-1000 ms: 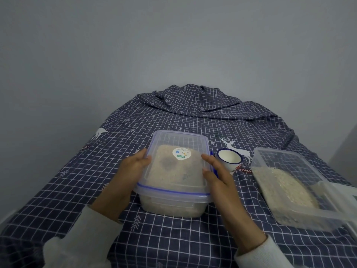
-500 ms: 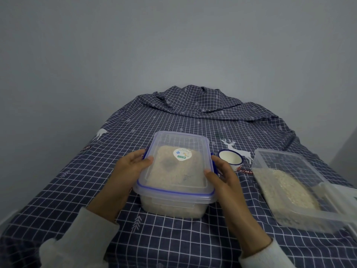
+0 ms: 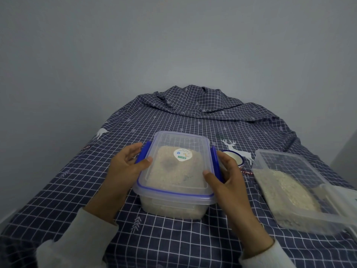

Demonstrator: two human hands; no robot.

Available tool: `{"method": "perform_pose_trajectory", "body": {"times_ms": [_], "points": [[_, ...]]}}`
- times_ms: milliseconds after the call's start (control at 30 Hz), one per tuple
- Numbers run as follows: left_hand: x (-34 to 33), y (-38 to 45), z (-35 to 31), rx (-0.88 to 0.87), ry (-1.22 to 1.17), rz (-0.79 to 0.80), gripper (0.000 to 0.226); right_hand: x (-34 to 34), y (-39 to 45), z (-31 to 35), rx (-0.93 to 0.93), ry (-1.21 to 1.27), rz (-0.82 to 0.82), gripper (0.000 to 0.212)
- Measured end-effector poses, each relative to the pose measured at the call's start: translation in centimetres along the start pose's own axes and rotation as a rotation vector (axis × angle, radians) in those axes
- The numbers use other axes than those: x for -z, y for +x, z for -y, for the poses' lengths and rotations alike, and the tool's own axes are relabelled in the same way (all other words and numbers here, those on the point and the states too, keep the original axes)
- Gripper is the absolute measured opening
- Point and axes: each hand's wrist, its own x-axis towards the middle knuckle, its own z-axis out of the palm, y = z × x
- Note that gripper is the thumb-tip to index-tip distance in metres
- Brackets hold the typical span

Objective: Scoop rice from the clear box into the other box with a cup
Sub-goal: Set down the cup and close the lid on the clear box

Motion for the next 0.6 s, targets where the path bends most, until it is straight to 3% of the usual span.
{"method": "perform_pose_trajectory", "body": {"times_ms": [167, 367, 600], "points": [[0.0, 0.4, 0.6, 0.071, 0.033, 0.058, 0.047, -0.3, 0.6, -0.1, -0.028, 0.090, -0.040, 0.057], [-0.6, 0.6, 0.4, 0.044, 0.085, 0.149, 0.043, -0.6, 0.6, -0.5, -0.039, 0.108, -0.051, 0.057], [-1.0, 0.7, 0.2, -0.034, 0.228, 0.170, 0.043, -0.5, 0.8, -0.9, -0.035, 0.075, -0.040, 0.043]]}}
